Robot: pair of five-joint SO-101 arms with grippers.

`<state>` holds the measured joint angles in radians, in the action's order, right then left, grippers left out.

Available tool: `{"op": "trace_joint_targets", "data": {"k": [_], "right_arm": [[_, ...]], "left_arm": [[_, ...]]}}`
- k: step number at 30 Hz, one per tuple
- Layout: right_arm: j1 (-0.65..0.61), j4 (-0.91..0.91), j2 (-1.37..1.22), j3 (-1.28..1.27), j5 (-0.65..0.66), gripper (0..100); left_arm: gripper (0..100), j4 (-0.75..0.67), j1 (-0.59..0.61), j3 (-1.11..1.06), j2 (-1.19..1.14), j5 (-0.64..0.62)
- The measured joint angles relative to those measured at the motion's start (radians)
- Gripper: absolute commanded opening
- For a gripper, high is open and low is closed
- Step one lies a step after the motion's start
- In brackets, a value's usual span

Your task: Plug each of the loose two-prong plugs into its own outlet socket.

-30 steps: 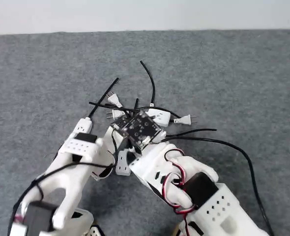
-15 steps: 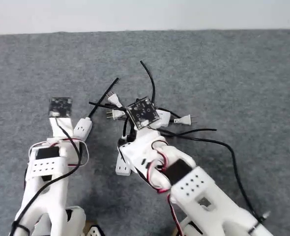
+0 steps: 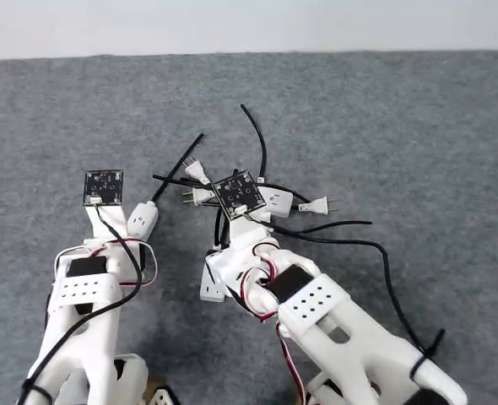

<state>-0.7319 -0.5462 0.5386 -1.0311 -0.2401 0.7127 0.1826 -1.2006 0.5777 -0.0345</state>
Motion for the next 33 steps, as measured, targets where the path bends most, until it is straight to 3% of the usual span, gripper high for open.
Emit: {"op": "trace_joint_targets", "data": {"k": [14,23,33], "right_arm": [[0.0,-0.026,0.06,-0.002,-0.008,0.8],[-0.041,-0.176,0.083,0.015,0.16,0.8],[-0.041,-0.184,0.094,0.015,0.17,0.8]], "left_arm": [[2,0.008,-0.014,0.0,0.0,0.009],[2,0.209,-0.18,0.026,-0.077,0.377],[1,0.407,-0.207,0.328,-0.485,0.563]]}}
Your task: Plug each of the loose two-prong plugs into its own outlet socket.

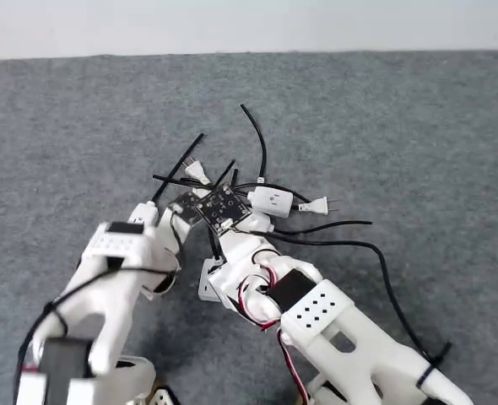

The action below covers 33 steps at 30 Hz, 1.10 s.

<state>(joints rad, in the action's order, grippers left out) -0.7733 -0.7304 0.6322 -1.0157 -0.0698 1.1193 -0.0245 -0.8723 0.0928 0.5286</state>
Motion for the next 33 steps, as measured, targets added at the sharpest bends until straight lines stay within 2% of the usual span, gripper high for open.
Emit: {"op": "trace_joint_targets", "data": {"k": [7,11,18,23,26,33], "right_arm": [[0.003,-0.017,0.0,0.0,0.0,0.8],[0.066,-0.017,0.0,0.0,0.0,0.8],[0.152,-0.109,0.018,0.078,-0.02,0.8],[0.097,-0.121,0.117,0.08,-0.02,0.8],[0.071,-0.097,0.127,0.061,-0.026,0.8],[0.035,-0.087,0.101,0.061,-0.054,0.8]], "left_arm": [[1,0.051,0.037,0.083,-0.071,0.021],[1,0.006,0.086,0.052,-0.006,-0.006],[1,-0.04,0.06,-0.023,0.075,-0.032],[1,-0.025,0.025,0.014,-0.003,-0.044],[1,-0.012,0.011,0.029,-0.012,-0.002],[1,-0.023,-0.069,-0.075,0.098,0.037]]}}
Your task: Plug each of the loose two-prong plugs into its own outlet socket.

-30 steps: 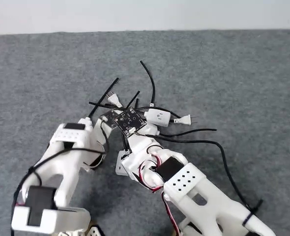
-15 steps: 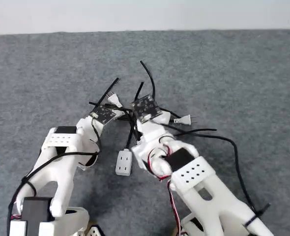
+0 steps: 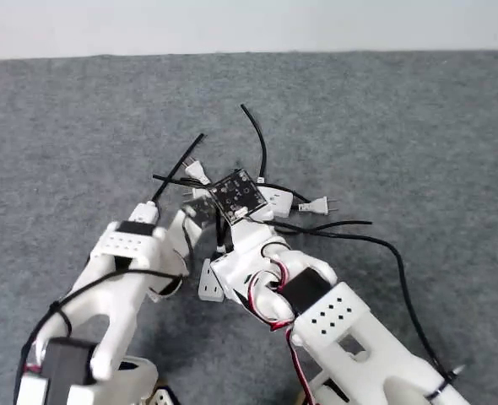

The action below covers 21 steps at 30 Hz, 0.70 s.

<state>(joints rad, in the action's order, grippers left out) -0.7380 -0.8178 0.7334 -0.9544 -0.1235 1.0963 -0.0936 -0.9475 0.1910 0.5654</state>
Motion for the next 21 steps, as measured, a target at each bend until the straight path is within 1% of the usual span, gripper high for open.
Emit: {"op": "trace_joint_targets", "data": {"k": [4,10,11,13,19,21], "right_arm": [[-0.006,0.0,0.0,0.0,0.0,0.8],[-0.006,0.002,0.0,0.0,0.0,0.8],[-0.006,0.011,0.0,0.0,0.0,0.8],[-0.006,0.026,-0.003,0.0,-0.017,0.8],[-0.006,0.078,-0.158,0.002,-0.063,0.8],[-0.003,0.084,-0.207,0.021,-0.078,0.8]], "left_arm": [[1,-0.003,-0.026,-0.087,0.109,0.071],[1,-0.037,-0.028,-0.158,0.226,0.074],[1,-0.051,-0.015,-0.16,0.236,0.057],[1,-0.1,0.029,-0.161,0.249,-0.017],[1,-0.264,0.192,-0.161,0.299,-0.347],[1,-0.296,0.239,-0.161,0.316,-0.384]]}}
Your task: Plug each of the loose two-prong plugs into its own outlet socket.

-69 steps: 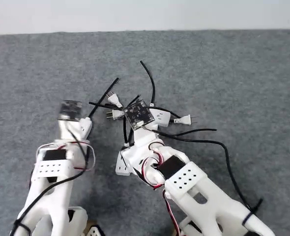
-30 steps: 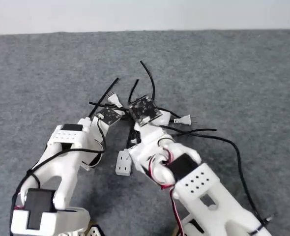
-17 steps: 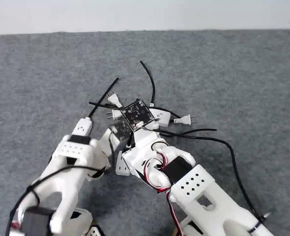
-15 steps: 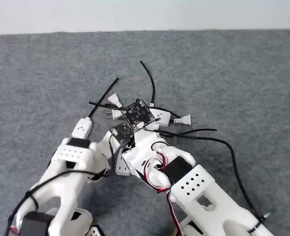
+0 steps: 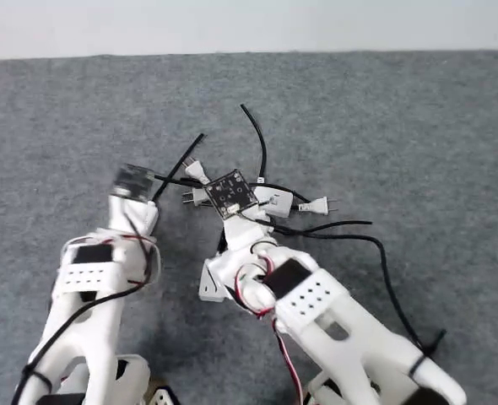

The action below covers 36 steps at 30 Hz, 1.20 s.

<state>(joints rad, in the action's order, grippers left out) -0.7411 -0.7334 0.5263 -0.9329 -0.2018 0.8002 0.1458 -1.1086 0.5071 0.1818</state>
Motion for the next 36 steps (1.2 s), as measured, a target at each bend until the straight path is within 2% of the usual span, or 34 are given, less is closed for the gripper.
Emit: {"op": "trace_joint_targets", "data": {"k": [13,36], "right_arm": [[-0.002,-0.005,-0.035,0.029,-0.006,0.8],[-0.04,-0.121,-0.046,0.101,0.198,0.8]], "left_arm": [[1,-0.015,0.02,-0.021,0.012,-0.009],[1,-0.043,0.02,-0.021,0.012,-0.009]]}}
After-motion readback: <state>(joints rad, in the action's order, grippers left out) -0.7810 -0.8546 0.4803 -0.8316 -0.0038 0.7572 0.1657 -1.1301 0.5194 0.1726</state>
